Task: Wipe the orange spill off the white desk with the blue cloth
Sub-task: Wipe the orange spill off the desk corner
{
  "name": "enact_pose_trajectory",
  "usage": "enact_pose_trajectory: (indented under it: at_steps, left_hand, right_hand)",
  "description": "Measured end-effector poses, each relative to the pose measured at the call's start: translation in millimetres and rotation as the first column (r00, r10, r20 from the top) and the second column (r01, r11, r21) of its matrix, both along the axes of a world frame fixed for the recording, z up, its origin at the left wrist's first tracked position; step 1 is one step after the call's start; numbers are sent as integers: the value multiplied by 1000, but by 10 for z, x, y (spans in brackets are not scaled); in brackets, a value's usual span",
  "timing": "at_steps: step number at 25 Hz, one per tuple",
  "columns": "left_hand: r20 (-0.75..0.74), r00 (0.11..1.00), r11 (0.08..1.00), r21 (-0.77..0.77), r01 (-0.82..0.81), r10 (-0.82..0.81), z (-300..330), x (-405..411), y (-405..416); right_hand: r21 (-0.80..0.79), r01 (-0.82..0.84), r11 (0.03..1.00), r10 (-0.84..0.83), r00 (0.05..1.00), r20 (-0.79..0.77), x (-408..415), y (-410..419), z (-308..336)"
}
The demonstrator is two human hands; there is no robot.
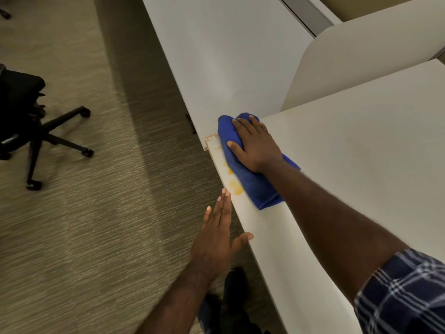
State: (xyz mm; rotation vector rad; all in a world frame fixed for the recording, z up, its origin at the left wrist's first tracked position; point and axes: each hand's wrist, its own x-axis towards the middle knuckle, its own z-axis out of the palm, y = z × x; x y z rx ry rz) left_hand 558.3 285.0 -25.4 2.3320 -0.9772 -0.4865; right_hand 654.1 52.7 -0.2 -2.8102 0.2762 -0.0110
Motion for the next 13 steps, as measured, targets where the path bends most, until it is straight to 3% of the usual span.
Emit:
enact_pose_trajectory:
  at_steps: [6, 10, 13]
  left_hand:
    - [7, 1000, 996, 89, -26, 25, 23, -66, 0]
    - [-12, 999, 995, 99, -31, 32, 34, -66, -11]
    - [-39, 998, 996, 72, -53, 56, 59, -86, -15]
  right_hand:
    - [-20, -118, 993, 118, 993, -15, -275, -23, -73]
    - [25, 34, 999, -33, 999, -17, -257, 41, -42]
    - [19, -52, 998, 51, 999, 6, -392, 248, -72]
